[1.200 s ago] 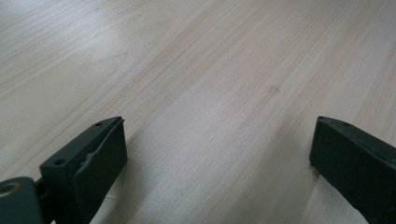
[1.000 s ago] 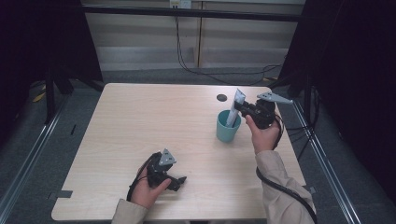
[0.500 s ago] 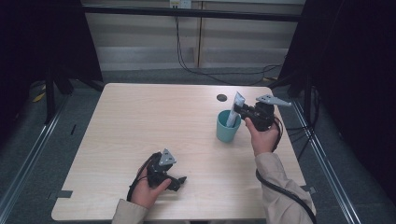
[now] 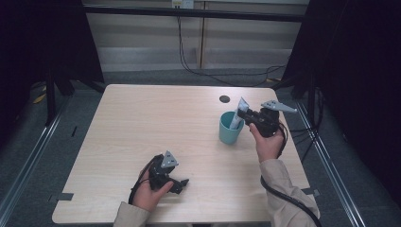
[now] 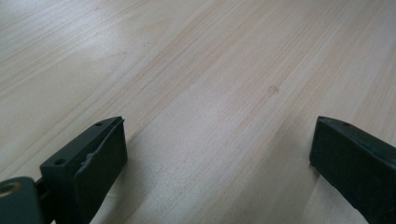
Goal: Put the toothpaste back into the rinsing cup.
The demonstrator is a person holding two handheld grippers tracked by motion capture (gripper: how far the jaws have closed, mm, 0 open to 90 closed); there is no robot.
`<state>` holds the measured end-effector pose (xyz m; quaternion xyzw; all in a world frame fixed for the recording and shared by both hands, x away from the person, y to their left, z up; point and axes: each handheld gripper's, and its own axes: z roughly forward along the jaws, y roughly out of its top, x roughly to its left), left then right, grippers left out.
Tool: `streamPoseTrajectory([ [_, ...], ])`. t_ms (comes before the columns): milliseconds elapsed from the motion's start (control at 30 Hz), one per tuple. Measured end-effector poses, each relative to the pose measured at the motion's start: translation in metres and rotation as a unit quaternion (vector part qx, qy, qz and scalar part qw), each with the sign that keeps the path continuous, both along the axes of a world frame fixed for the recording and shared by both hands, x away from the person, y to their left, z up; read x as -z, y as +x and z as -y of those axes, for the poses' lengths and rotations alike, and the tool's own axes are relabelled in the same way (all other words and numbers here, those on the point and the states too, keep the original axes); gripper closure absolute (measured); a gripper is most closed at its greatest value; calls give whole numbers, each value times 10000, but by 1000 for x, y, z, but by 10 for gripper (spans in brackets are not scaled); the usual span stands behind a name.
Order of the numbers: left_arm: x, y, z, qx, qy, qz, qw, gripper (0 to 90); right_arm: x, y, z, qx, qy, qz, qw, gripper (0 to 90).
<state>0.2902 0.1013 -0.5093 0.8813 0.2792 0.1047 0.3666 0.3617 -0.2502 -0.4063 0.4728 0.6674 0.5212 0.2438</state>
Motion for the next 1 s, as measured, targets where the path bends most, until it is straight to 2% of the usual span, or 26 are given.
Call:
streamPoseTrajectory([
  [500, 0, -1, 0, -15, -3, 2, 10000, 37, 0, -14, -1, -199, 10, 90, 9998, 699],
  [1000, 0, -1, 0, -27, 5, 12, 10000, 37, 1, -21, -11, -402, -72, 78, 9991, 659],
])
